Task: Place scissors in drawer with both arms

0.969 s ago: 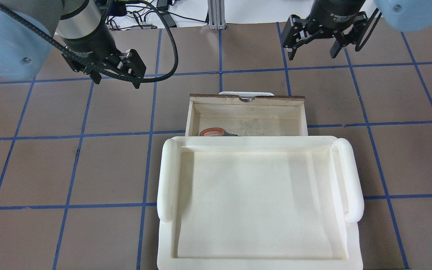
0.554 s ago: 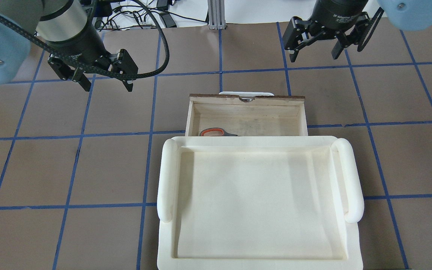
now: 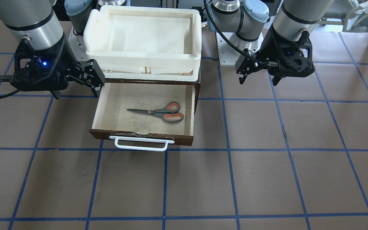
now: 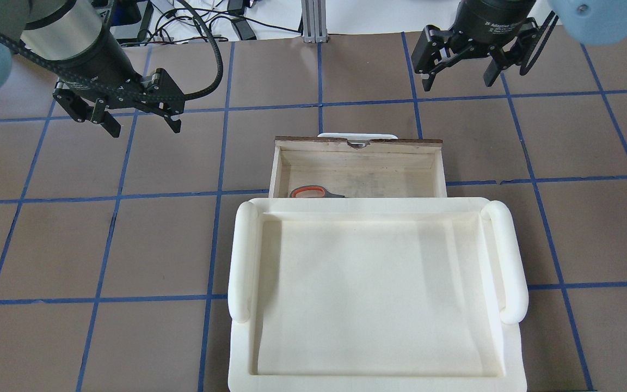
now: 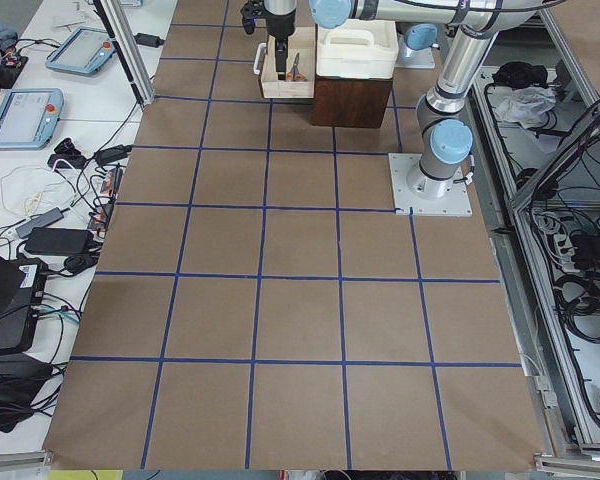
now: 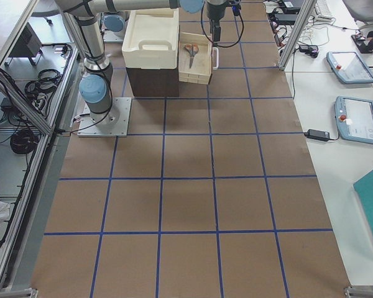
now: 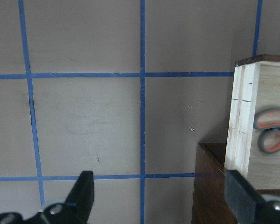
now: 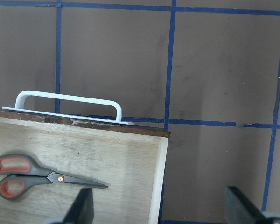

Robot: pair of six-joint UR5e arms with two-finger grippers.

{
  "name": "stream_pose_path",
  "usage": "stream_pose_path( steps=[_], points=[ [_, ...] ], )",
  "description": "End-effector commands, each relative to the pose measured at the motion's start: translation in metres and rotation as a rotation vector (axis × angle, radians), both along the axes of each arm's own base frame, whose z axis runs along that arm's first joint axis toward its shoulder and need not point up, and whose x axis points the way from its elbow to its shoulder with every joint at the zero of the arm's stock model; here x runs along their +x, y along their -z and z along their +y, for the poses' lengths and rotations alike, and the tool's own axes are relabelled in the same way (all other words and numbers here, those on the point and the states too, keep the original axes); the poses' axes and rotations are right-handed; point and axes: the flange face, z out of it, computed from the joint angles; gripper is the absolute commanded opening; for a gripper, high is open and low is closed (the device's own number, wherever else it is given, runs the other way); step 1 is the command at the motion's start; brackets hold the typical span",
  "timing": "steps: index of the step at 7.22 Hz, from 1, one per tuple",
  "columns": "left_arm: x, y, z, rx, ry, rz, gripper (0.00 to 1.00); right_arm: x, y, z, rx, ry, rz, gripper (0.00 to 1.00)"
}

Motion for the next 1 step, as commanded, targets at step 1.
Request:
stream_pose_path(
  steps=[1],
  points=[
    [0.0001,-0.0009,0.0017,0.002,-0.006,0.0,1.0,-0.0002,0.0009,0.0005,0.006,0.011,0.001,1.0]
  ],
)
